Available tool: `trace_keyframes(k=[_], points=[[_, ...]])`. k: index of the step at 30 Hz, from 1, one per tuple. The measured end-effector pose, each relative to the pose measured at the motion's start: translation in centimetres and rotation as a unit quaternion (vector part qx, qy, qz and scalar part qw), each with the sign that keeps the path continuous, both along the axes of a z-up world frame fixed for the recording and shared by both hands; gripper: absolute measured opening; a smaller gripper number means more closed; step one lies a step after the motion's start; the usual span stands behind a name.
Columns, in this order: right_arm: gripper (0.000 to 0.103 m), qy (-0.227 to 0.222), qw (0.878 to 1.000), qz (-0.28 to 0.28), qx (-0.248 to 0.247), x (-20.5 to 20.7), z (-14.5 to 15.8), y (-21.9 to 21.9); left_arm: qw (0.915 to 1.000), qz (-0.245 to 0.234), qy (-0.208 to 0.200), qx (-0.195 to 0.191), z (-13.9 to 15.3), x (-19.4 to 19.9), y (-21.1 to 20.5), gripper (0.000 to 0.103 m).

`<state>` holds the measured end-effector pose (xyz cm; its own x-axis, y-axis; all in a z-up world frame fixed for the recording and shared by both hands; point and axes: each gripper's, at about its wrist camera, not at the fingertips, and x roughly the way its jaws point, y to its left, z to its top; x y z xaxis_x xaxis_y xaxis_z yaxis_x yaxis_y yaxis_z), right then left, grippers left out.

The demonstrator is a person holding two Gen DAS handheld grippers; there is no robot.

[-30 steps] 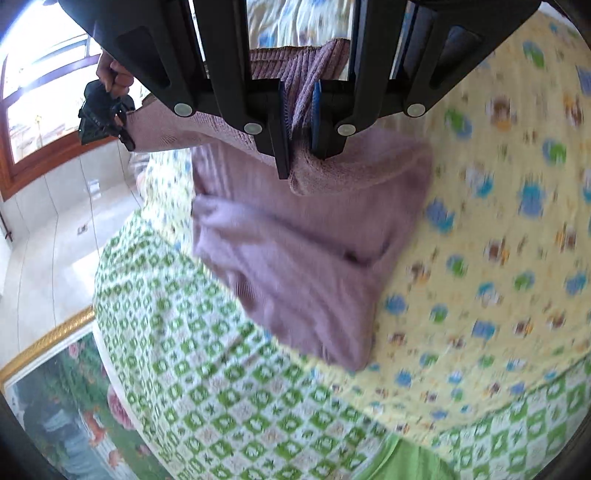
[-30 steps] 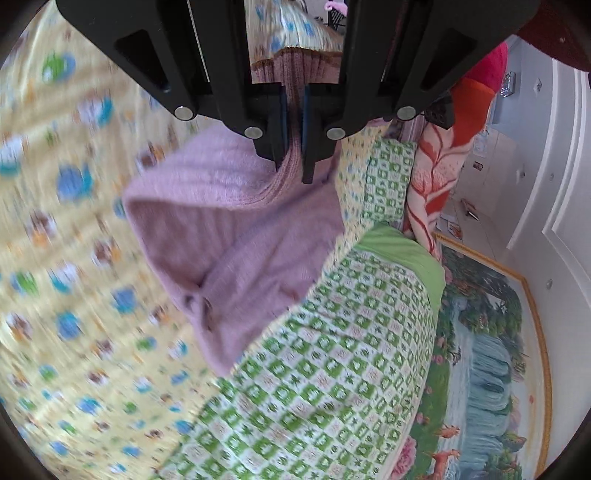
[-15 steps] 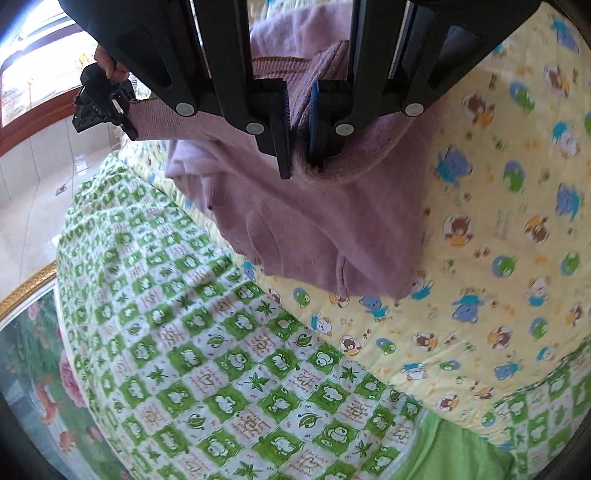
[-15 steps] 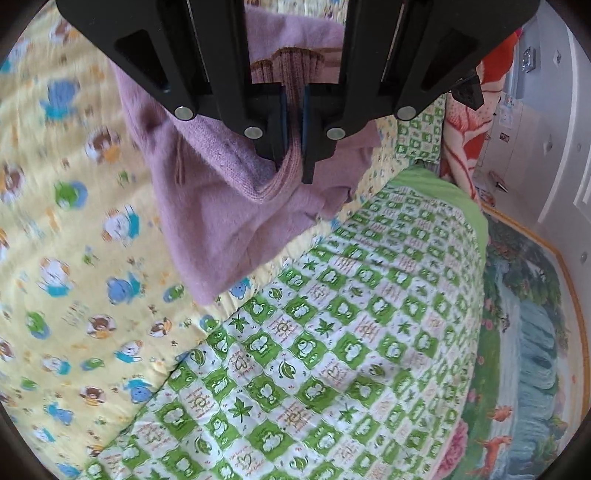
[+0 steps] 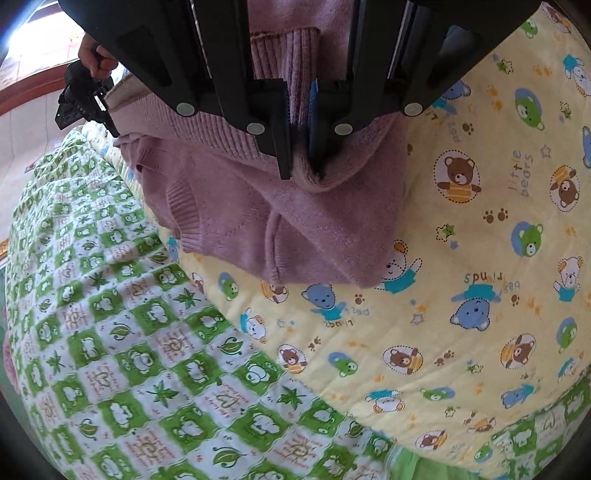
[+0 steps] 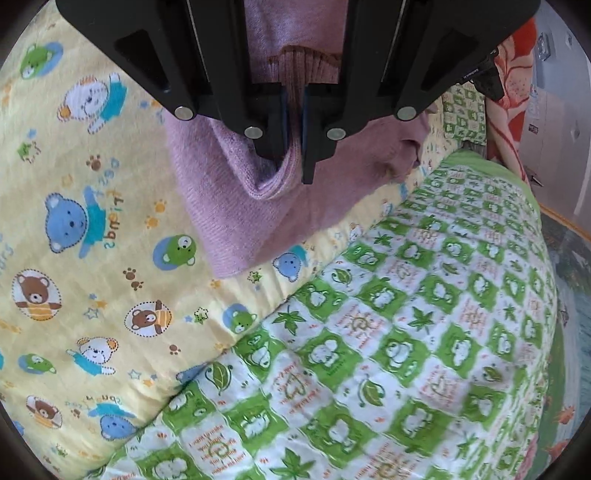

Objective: Fold small clothes

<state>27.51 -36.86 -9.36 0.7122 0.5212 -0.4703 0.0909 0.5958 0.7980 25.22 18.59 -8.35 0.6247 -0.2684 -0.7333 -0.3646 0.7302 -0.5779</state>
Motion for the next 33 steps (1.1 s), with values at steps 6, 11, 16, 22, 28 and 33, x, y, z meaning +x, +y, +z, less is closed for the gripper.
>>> trace_keyframes(k=[6,11,16,22,28,33], points=[[0.009,0.021,0.999,-0.013,0.024,0.5,-0.6,-0.2,0.9999,-0.006,-0.002,-0.014,0.3,0.2,0.4,0.013],[0.031,0.014,1.000,-0.016,0.021,-0.5,0.7,-1.2,0.9995,0.002,-0.022,0.023,3.3,-2.0,0.8,0.049],[0.049,-0.023,0.998,-0.054,0.000,-2.9,3.4,-2.6,0.9967,-0.029,-0.050,0.058,6.5,-5.2,0.0,0.049],[0.049,-0.088,0.995,0.007,-0.051,-7.0,6.6,0.4,0.9782,-0.188,-0.051,0.073,6.1,-9.0,-8.7,0.049],[0.043,-0.113,0.959,0.198,-0.166,-9.7,5.2,11.3,0.9635,-0.256,-0.016,0.075,1.7,-8.5,-15.2,0.049],[0.038,-0.102,0.934,0.276,-0.204,-8.8,2.4,15.4,0.9597,-0.265,0.001,0.094,0.1,-4.5,-15.8,0.049]])
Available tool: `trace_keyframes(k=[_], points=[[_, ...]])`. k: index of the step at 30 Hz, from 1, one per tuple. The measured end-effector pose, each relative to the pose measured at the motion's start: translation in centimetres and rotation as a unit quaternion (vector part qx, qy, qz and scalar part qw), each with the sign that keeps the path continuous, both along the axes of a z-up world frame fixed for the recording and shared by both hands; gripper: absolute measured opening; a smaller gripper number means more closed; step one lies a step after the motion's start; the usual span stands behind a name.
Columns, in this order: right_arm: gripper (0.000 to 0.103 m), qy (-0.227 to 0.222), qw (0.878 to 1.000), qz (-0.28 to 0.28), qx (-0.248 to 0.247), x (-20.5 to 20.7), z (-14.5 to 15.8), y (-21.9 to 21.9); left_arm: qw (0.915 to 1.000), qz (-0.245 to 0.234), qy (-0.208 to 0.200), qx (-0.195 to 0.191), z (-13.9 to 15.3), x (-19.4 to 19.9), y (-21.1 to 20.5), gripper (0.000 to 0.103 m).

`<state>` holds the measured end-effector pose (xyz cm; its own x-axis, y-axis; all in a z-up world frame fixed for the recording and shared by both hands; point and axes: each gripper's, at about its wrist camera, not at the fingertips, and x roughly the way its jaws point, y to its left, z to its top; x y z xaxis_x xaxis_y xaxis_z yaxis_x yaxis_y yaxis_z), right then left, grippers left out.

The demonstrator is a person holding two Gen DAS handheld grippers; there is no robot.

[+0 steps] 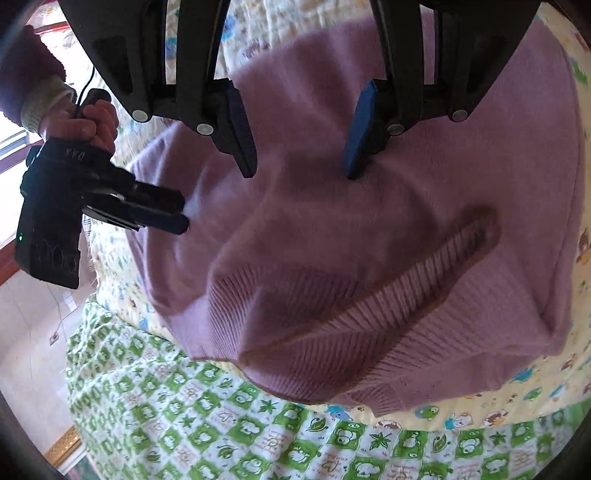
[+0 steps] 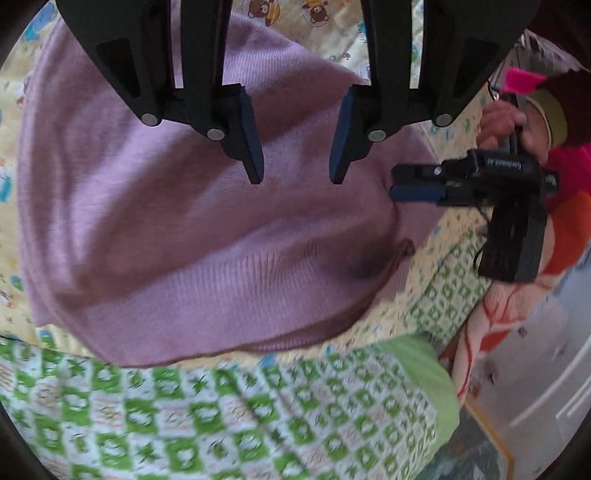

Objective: Fold small clothes

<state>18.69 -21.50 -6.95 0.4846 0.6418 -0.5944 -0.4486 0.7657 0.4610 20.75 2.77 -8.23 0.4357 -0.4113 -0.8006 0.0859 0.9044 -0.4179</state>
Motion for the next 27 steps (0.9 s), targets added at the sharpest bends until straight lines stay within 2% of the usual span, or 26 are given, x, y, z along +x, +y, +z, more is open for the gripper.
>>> trace_keyframes(k=[4,7,10,11,13,16,21,24,25,27], points=[[0.038,0.009,1.000,0.008,-0.020,3.3,-0.9,0.1,0.9990,0.021,-0.018,0.034,0.9,4.0,2.0,0.049],[0.038,0.003,0.999,-0.034,-0.023,6.7,-0.6,-1.5,0.9955,0.072,-0.026,0.056,1.4,7.2,5.4,0.048],[0.033,0.004,0.995,-0.099,-0.008,10.0,-0.4,-4.4,0.9902,0.115,-0.021,0.076,1.1,9.6,8.5,0.041],[0.030,0.005,0.992,-0.122,-0.009,11.0,-0.4,-5.3,0.9886,0.127,-0.019,0.079,1.0,10.5,9.6,0.030],[0.028,0.000,0.986,-0.168,-0.016,12.5,-0.1,-6.7,0.9851,0.145,-0.013,0.092,0.7,11.7,10.9,0.019],[0.023,0.005,0.976,-0.216,-0.018,13.9,-0.2,-8.0,0.9816,0.158,-0.010,0.107,0.5,13.3,11.9,0.019],[0.022,0.009,0.955,-0.295,-0.019,13.5,-0.1,-10.0,0.9750,0.165,-0.012,0.149,1.1,13.7,10.8,0.018],[0.023,0.010,0.951,-0.308,-0.012,12.2,0.5,-11.4,0.9732,0.171,-0.019,0.152,2.4,12.0,10.2,0.017],[0.023,0.007,0.951,-0.309,-0.018,11.7,0.8,-11.6,0.9747,0.162,-0.029,0.151,3.2,11.0,9.6,0.020],[0.025,-0.005,0.953,-0.302,-0.012,10.2,2.1,-12.0,0.9835,0.121,-0.047,0.126,4.4,9.3,8.0,0.024]])
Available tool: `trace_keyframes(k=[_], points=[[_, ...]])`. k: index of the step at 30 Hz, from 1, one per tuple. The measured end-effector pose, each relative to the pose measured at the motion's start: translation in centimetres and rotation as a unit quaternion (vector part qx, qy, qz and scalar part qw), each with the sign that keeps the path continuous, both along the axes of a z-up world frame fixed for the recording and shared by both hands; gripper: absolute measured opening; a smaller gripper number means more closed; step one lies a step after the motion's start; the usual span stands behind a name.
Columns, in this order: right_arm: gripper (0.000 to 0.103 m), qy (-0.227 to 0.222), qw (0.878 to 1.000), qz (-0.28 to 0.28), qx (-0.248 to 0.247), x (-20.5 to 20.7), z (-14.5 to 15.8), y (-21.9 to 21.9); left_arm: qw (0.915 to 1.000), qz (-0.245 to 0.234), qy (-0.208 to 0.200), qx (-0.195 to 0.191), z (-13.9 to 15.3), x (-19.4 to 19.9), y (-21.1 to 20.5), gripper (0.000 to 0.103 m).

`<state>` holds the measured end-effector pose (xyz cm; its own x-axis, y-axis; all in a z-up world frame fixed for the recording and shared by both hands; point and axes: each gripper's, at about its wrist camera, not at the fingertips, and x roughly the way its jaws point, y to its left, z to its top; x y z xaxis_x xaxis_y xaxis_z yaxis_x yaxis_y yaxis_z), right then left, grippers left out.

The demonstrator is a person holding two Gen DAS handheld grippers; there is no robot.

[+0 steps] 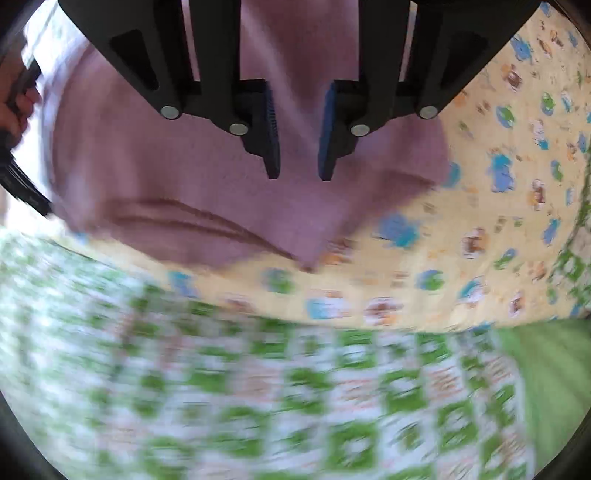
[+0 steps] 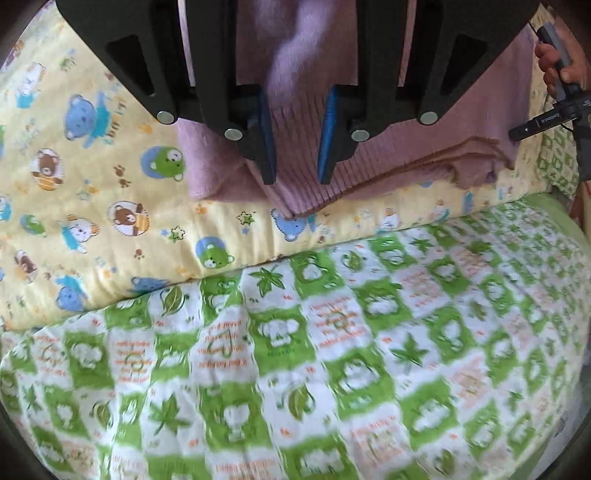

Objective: Fold small clothes

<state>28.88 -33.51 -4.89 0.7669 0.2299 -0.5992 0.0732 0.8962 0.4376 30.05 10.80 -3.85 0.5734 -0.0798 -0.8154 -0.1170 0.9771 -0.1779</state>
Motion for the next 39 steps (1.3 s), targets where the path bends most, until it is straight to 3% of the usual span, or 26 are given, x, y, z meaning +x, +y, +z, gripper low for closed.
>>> trace_keyframes(k=[4,7,9,11,13,15,18,20,24,25,28,30,32,34,37,39], points=[[0.025,-0.025,0.995,0.084,0.036,-3.1,1.6,1.5,0.9954,-0.092,0.004,-0.027,0.3,-2.4,-5.0,0.031],[0.025,-0.018,0.981,0.187,0.036,-4.3,1.6,5.4,0.9882,-0.147,0.026,-0.034,-1.1,-2.2,-8.8,0.032],[0.025,0.016,0.967,0.253,0.029,-4.1,0.3,8.6,0.9862,-0.156,0.053,0.010,-2.9,-0.6,-11.4,0.033],[0.025,0.054,0.959,0.278,-0.002,-3.3,-1.5,10.8,0.9865,-0.142,0.072,0.040,-4.2,1.2,-11.7,0.030],[0.023,0.066,0.966,0.249,-0.027,-1.9,-2.6,11.1,0.9917,-0.111,0.060,0.025,-4.0,2.5,-9.9,0.028],[0.021,0.055,0.978,0.201,-0.023,-0.6,-2.6,9.6,0.9964,-0.059,0.054,0.027,-3.5,3.5,-7.2,0.019],[0.016,0.040,0.992,0.122,-0.001,0.5,-2.1,5.7,0.9982,-0.001,0.054,0.026,-3.4,4.3,-2.7,0.018],[0.015,0.035,0.997,0.075,-0.010,0.7,-1.8,3.5,0.9983,0.012,0.056,0.010,-3.7,4.1,-0.6,0.010],[0.015,0.032,0.999,0.005,-0.009,-0.3,-1.8,-0.4,0.9989,0.025,0.039,-0.009,-3.1,1.7,1.7,0.011],[0.015,0.026,1.000,-0.007,0.001,-1.0,-1.7,-1.2,0.9987,0.033,0.038,-0.009,-3.1,0.7,2.7,0.019],[0.019,0.024,1.000,-0.005,0.017,-2.7,-1.1,-2.1,0.9976,0.055,0.032,-0.026,-2.4,-3.0,4.2,0.021],[0.027,0.015,1.000,0.003,0.005,-4.5,-0.1,-2.4,0.9974,0.061,0.023,-0.031,-1.6,-6.3,3.6,0.030],[0.032,0.001,1.000,0.026,0.012,-6.1,0.6,-1.5,0.9968,0.074,0.015,-0.025,-1.1,-9.6,3.5,0.049],[0.039,-0.010,0.998,0.054,0.021,-8.1,1.3,-0.4,0.9960,0.085,0.013,-0.023,-0.3,-12.9,3.2,0.050],[0.043,-0.015,0.995,0.096,0.024,-10.6,1.4,2.1,0.9933,0.105,0.030,-0.037,-1.7,-16.8,2.9,0.058],[0.044,-0.011,0.991,0.128,0.024,-12.5,0.8,3.5,0.9915,0.117,0.056,-0.011,-3.2,-17.1,2.5,0.058]])
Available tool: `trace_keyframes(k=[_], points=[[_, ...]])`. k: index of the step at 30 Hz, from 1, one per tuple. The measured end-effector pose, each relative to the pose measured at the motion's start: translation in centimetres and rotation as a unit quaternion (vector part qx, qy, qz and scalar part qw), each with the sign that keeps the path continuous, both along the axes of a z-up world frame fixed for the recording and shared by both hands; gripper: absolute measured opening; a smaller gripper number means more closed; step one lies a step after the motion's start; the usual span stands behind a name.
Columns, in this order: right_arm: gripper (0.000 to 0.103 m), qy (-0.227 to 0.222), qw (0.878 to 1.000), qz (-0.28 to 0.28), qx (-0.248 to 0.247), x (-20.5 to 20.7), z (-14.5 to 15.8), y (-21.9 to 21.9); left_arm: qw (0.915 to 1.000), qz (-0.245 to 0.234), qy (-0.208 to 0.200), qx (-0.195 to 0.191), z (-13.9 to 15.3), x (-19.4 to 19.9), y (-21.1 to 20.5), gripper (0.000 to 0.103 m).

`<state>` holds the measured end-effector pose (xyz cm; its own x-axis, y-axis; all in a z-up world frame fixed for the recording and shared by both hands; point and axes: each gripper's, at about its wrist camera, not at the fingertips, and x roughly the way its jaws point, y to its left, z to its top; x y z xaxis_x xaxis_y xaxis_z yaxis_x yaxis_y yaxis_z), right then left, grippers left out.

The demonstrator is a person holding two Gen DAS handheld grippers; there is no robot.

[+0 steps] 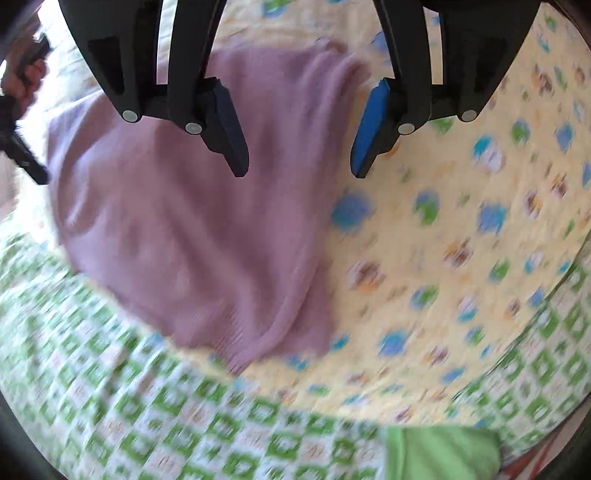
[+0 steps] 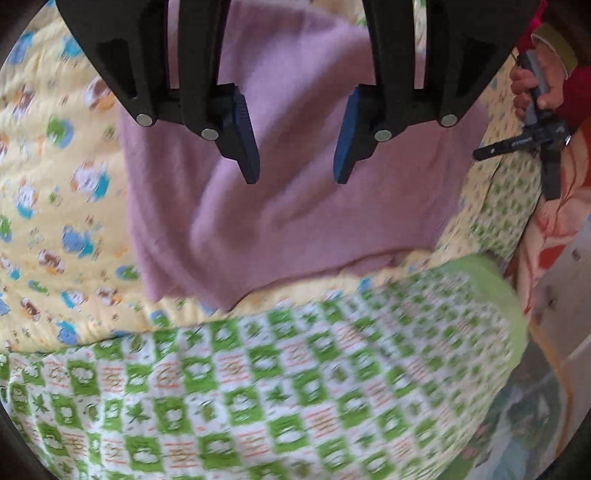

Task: Fold small clothes
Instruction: 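Release the hem and smooth the folded sweater with both grippers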

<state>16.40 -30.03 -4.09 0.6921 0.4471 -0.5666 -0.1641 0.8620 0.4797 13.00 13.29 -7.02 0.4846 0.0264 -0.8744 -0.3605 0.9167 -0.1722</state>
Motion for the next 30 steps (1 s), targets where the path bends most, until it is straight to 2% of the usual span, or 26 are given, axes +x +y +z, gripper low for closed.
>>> trace_keyframes(k=[1,4,8,11,13,14,17,20,23,26,27,30], points=[[0.044,0.006,1.000,0.015,-0.003,-0.1,-0.4,1.4,0.9997,0.006,0.019,0.013,-0.9,-0.3,0.0,0.056],[0.044,0.039,0.999,0.023,-0.010,-1.2,-3.0,2.1,0.9987,0.022,0.044,0.008,-3.0,-0.7,0.5,0.057],[0.043,0.105,0.992,-0.044,-0.048,-1.0,-6.3,-0.7,0.9972,0.058,0.045,-0.014,-3.1,-2.5,1.9,0.059],[0.042,0.120,0.989,-0.082,-0.034,-1.5,-6.6,-3.1,0.9933,0.084,0.038,-0.069,-2.7,-4.8,2.7,0.063],[0.043,0.112,0.988,-0.100,-0.043,-2.1,-5.8,-3.6,0.9867,0.097,0.034,-0.126,-2.8,-6.6,2.6,0.068],[0.044,0.104,0.988,-0.106,-0.031,-2.6,-5.3,-3.9,0.9836,0.102,0.033,-0.145,-2.9,-7.3,2.5,0.072],[0.044,0.097,0.989,-0.110,-0.002,-3.8,-4.2,-4.0,0.9689,0.125,0.032,-0.211,-3.9,-9.2,1.6,0.077],[0.044,0.083,0.991,-0.103,0.014,-4.9,-3.2,-3.1,0.9546,0.154,0.030,-0.253,-5.1,-9.3,0.4,0.081],[0.045,0.074,0.993,-0.086,0.013,-5.4,-2.3,-1.7,0.9513,0.173,0.018,-0.254,-5.3,-7.3,0.0,0.082],[0.045,0.072,0.995,-0.070,0.017,-5.7,-2.0,-0.4,0.9538,0.180,0.009,-0.241,-5.1,-5.3,-0.2,0.080],[0.045,0.073,0.995,-0.067,0.020,-5.8,-1.9,-0.1,0.9568,0.182,0.007,-0.227,-5.0,-4.7,-0.4,0.078],[0.045,0.076,0.995,-0.061,0.024,-6.0,-2.0,0.3,0.9631,0.184,0.009,-0.197,-5.3,-2.0,-0.6,0.063]])
